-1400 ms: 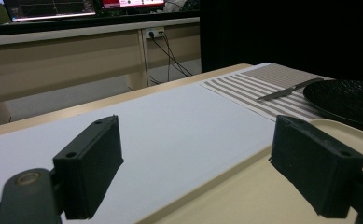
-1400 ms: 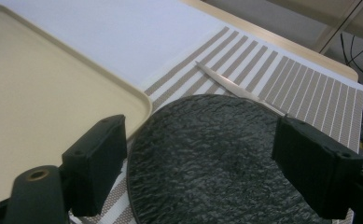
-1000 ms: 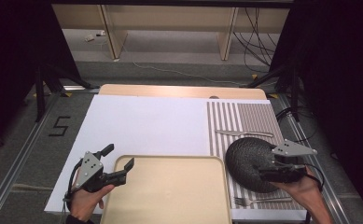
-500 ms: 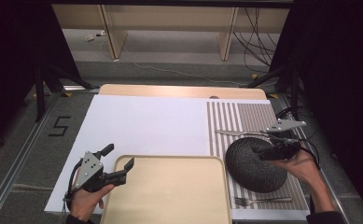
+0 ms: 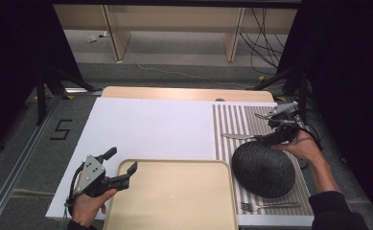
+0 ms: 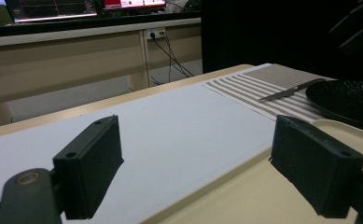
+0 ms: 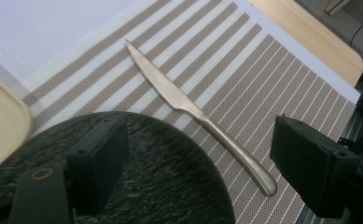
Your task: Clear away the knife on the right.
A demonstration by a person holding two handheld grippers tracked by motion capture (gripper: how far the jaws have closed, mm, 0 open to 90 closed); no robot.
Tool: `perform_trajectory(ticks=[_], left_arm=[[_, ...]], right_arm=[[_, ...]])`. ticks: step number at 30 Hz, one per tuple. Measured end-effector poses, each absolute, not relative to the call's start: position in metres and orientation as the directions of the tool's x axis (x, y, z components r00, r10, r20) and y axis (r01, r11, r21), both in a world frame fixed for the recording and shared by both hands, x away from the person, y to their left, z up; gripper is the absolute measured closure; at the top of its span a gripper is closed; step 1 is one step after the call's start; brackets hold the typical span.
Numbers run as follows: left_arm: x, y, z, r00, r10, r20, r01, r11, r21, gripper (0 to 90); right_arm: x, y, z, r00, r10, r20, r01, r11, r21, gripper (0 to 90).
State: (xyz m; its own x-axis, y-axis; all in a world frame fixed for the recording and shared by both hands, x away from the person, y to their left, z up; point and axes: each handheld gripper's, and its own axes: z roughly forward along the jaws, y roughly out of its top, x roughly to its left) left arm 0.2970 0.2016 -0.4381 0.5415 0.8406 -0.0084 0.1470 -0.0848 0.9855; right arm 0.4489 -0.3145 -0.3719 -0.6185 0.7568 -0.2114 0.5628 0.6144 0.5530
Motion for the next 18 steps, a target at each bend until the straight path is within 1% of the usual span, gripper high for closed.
perform_trajectory(ticks=[1,2,3,5,6,10,13,15,16,18], left_arm=[[0.297,0.202,-0.438,0.541,0.841,-0.009,0.147,-0.084,0.986,16.1],[0.297,0.202,-0.438,0.541,0.841,-0.01,0.148,-0.083,0.986,16.1],[0.297,0.202,-0.438,0.54,0.841,-0.009,0.148,-0.084,0.985,16.1],[0.297,0.202,-0.438,0.54,0.842,-0.011,0.151,-0.083,0.985,16.1],[0.297,0.202,-0.438,0.539,0.842,-0.011,0.15,-0.083,0.985,16.1],[0.297,0.202,-0.438,0.539,0.842,-0.013,0.15,-0.08,0.985,16.0],[0.297,0.202,-0.438,0.543,0.84,-0.011,0.147,-0.082,0.986,16.1],[0.297,0.202,-0.438,0.542,0.84,-0.01,0.146,-0.082,0.986,16.1],[0.297,0.201,-0.438,0.542,0.84,-0.011,0.146,-0.081,0.986,16.1],[0.297,0.201,-0.438,0.543,0.84,-0.01,0.146,-0.083,0.986,16.0]], right_arm=[[0.459,-0.315,-0.377,-0.62,0.757,-0.208,0.58,0.62,0.529,20.4],[0.459,-0.315,-0.377,-0.62,0.757,-0.208,0.58,0.62,0.529,20.4],[0.466,-0.317,-0.38,-0.609,0.768,-0.199,0.607,0.612,0.506,20.5],[0.468,-0.318,-0.381,-0.604,0.773,-0.196,0.615,0.607,0.503,20.6],[0.474,-0.32,-0.384,-0.596,0.779,-0.194,0.632,0.605,0.485,20.7],[0.481,-0.322,-0.386,-0.595,0.777,-0.206,0.636,0.611,0.471,22.0],[0.487,-0.324,-0.389,-0.587,0.786,-0.191,0.652,0.6,0.464,22.1],[0.491,-0.324,-0.392,-0.585,0.787,-0.197,0.659,0.603,0.449,21.8],[0.494,-0.323,-0.395,-0.587,0.784,-0.205,0.668,0.611,0.424,21.9],[0.498,-0.323,-0.399,-0.588,0.777,-0.223,0.665,0.622,0.413,22.1]])
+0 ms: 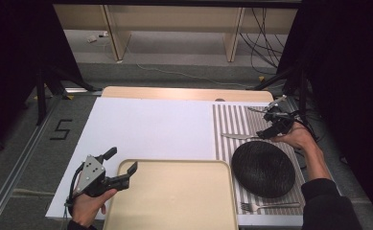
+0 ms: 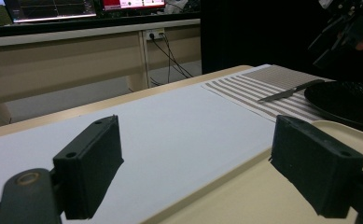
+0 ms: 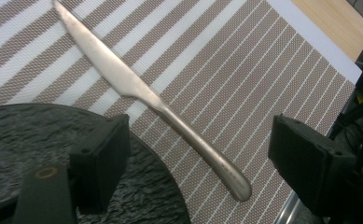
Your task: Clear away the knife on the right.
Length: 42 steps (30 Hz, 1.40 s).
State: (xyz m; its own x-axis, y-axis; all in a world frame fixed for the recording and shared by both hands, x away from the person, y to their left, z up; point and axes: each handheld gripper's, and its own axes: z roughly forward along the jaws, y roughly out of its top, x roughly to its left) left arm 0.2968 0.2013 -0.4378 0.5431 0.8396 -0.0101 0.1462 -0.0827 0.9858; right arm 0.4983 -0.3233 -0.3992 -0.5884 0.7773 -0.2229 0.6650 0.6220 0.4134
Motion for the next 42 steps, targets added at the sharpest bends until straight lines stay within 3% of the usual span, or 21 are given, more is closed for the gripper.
perform_trajectory(ticks=[42], left_arm=[[0.296,0.201,-0.438,0.55,0.835,-0.005,0.137,-0.084,0.987,16.1]], right_arm=[[0.548,-0.316,-0.443,-0.621,0.75,-0.226,0.735,0.658,0.163,25.9]])
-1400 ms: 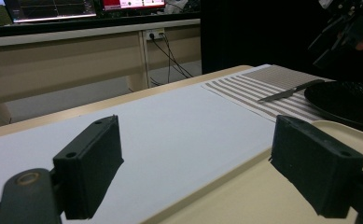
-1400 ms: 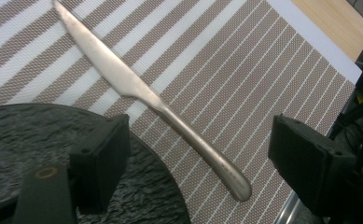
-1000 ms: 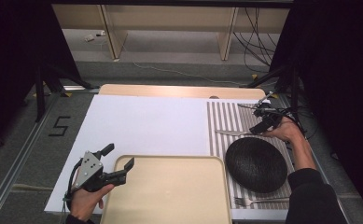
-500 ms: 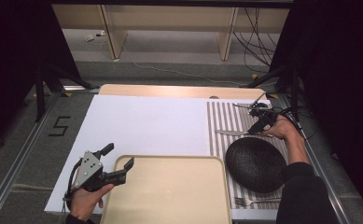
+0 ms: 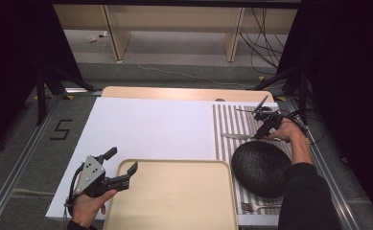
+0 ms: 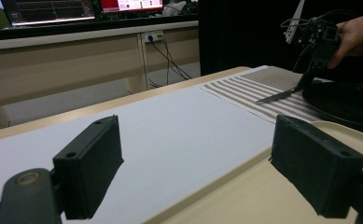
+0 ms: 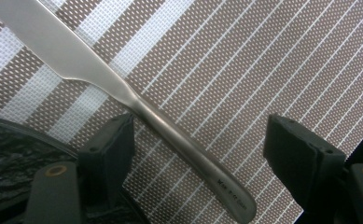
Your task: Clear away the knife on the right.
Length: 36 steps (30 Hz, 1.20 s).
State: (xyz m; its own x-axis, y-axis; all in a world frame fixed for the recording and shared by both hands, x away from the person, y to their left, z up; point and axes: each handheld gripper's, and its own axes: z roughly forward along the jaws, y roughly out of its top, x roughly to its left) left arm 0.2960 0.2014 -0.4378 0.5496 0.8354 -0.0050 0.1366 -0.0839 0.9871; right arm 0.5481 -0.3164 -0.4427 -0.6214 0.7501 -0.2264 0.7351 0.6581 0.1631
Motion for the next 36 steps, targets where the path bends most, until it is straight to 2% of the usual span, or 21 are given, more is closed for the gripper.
perform_trajectory(ticks=[11,31,36], left_arm=[[0.296,0.2019,-0.4378,0.544,0.839,0.0,0.13,-0.084,0.988,16.1],[0.2959,0.2021,-0.4377,0.543,0.84,0.002,0.13,-0.086,0.988,16.1],[0.2962,0.2019,-0.4379,0.543,0.84,0.0,0.131,-0.084,0.988,16.1]], right_arm=[[0.5498,-0.3146,-0.4476,-0.638,0.736,-0.224,0.726,0.673,0.142,27.8],[0.5519,-0.3128,-0.4512,-0.64,0.74,-0.208,0.738,0.667,0.102,36.5],[0.5508,-0.3126,-0.4508,-0.651,0.733,-0.194,0.729,0.676,0.108,42.5]])
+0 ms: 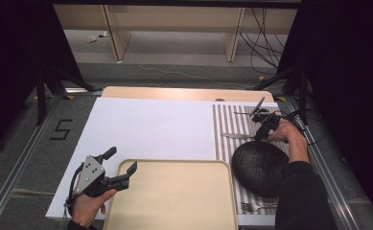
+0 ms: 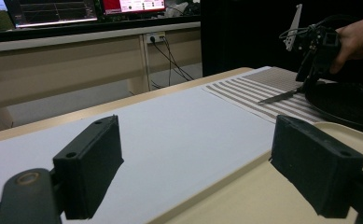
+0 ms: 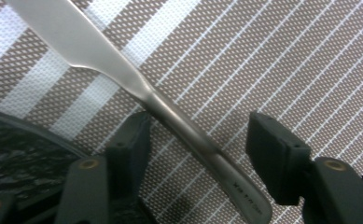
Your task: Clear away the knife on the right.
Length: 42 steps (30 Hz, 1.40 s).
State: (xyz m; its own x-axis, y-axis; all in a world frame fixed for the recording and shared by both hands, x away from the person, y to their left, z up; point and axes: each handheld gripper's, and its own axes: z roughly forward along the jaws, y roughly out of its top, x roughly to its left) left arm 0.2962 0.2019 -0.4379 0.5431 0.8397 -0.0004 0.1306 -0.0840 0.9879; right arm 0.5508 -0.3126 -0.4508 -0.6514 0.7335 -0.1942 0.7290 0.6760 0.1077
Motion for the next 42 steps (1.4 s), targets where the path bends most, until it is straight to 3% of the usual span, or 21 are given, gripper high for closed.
perform_trajectory(ticks=[10,27,42], left_arm=[[0.296,0.202,-0.438,0.543,0.84,-0.002,0.131,-0.083,0.988,16.0],[0.295,0.202,-0.438,0.544,0.839,0.002,0.132,-0.088,0.987,16.0],[0.296,0.201,-0.439,0.541,0.841,0.001,0.14,-0.091,0.986,16.1]], right_arm=[[0.548,-0.309,-0.45,-0.647,0.746,-0.158,0.74,0.664,0.108,53.9],[0.545,-0.307,-0.45,-0.719,0.683,-0.128,0.676,0.731,0.099,79.1],[0.541,-0.303,-0.449,-0.737,0.656,-0.163,0.65,0.754,0.095,80.3]])
